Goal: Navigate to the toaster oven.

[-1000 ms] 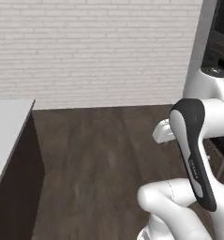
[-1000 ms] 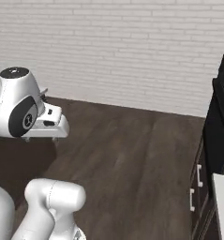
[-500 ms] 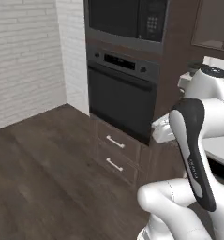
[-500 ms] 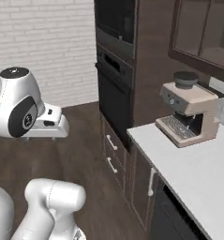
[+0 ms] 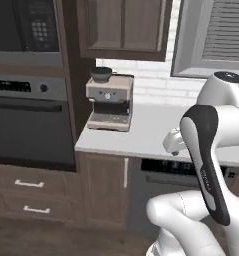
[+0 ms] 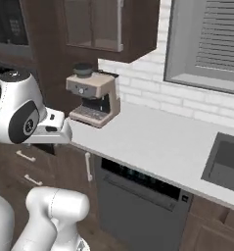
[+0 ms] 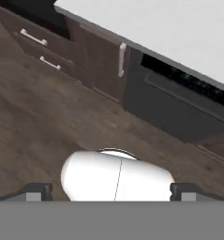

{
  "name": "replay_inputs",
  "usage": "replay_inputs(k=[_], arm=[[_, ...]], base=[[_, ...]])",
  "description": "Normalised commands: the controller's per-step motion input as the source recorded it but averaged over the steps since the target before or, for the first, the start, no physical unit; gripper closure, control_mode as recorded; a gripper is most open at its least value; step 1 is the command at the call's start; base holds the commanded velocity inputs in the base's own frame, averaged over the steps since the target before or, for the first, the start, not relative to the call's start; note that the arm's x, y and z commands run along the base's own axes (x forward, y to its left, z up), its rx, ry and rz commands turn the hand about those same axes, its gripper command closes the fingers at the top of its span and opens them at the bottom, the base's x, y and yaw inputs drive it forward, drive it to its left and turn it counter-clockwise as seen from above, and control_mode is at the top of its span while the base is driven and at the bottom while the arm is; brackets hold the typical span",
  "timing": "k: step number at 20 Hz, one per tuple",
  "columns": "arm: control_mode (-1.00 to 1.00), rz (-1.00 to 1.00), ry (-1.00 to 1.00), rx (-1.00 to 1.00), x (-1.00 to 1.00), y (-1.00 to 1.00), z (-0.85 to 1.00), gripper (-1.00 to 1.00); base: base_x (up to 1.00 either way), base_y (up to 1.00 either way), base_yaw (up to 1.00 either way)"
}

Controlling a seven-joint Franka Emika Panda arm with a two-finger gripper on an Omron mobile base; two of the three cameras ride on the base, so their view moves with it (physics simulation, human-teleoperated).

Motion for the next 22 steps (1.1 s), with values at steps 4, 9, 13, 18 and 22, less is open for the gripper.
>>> replay_inputs(k=[4, 9, 13, 18, 22], arm=[[1.0, 0.0, 0.0, 0.0, 0.0, 0.0, 0.0, -1.0], [1.0, 0.0, 0.0, 0.0, 0.0, 0.0, 0.0, -1.0], [1.0, 0.0, 0.0, 0.0, 0.0, 0.0, 0.0, -1.0], [1.0, 0.0, 0.0, 0.0, 0.0, 0.0, 0.0, -1.0], [1.0, 0.0, 0.0, 0.0, 0.0, 0.0, 0.0, -1.0]], base=[[-0.03, 0.0, -1.0], [0.0, -0.02, -0.98], [0.0, -0.11, -0.94], [0.0, -0.21, -0.88], [0.0, -0.25, -0.85]])
